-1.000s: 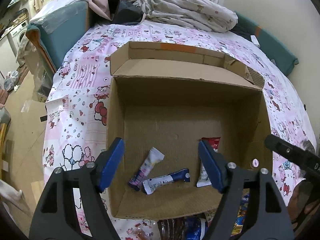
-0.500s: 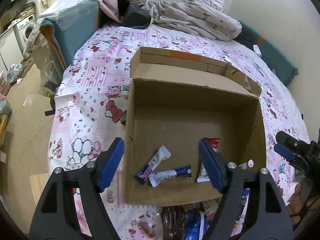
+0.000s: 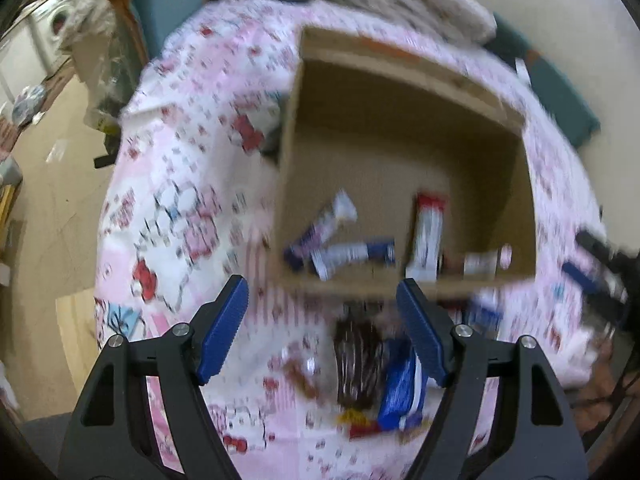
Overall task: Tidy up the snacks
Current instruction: 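Grasp blue snack bag with left tool while right tool grasps blue chip bag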
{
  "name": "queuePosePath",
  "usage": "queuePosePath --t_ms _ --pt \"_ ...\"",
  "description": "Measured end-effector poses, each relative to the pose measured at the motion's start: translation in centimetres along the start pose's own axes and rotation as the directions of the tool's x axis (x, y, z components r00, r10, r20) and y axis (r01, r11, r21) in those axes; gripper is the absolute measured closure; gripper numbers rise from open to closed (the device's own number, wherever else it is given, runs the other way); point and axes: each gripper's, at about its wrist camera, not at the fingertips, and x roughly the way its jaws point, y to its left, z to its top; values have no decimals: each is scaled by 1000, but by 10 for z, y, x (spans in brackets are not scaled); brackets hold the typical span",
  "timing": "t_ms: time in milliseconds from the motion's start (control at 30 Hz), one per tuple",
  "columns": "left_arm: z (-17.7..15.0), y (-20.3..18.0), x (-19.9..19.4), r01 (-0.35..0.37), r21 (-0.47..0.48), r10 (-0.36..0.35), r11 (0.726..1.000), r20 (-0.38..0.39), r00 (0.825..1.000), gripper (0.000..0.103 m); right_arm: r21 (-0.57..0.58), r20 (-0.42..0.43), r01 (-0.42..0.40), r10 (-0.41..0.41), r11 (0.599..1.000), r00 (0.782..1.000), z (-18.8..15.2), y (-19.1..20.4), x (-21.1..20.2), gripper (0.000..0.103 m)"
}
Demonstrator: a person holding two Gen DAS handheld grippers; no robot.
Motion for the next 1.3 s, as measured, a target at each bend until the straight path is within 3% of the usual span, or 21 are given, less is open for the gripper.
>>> queuePosePath --t_ms 167,300,433,600,633,667,700,767,900,1000,1167,1300 --pt "-29 -34 24 14 143 2 990 -109 994 29 38 -54 45 -43 998 998 -19 -15 1 22" --pt "-46 -61 41 37 238 4 971 -169 986 29 69 -193 122 -107 990 975 -37 -36 17 22" --pt "-64 -89 66 108 318 -12 942 -290 957 29 172 -262 127 -79 977 962 -53 -58 23 22" --pt "-74 -107 86 79 389 46 918 -302 952 30 182 -261 154 -103 971 960 -56 -66 18 22" --pt "-75 -107 88 68 397 56 915 -291 955 43 179 -257 152 -103 972 961 -55 -65 18 22" --pt "-75 -109 85 51 420 69 906 -265 962 80 176 -254 152 -104 973 961 -55 -65 17 22" --pt "-75 -109 82 62 434 67 899 -275 959 80 173 -256 153 -105 973 961 -55 -66 18 22" --pt "-71 -98 65 122 348 -6 930 -316 949 85 175 -259 151 -103 973 960 -55 -63 20 22" --pt "-63 -72 22 119 264 -57 957 -234 971 86 175 -266 141 -92 974 960 -52 -62 23 22" --pt "-61 -51 8 132 161 -95 978 -218 971 86 186 -274 137 -82 973 958 -53 -61 26 22" --pt "-63 -31 -8 45 82 -33 996 -143 989 86 182 -298 147 -88 972 951 -58 -60 35 22" --pt "-64 -5 -12 8 -8 -8 1000 -109 994 86 188 -331 162 -93 969 939 -62 -62 47 22"
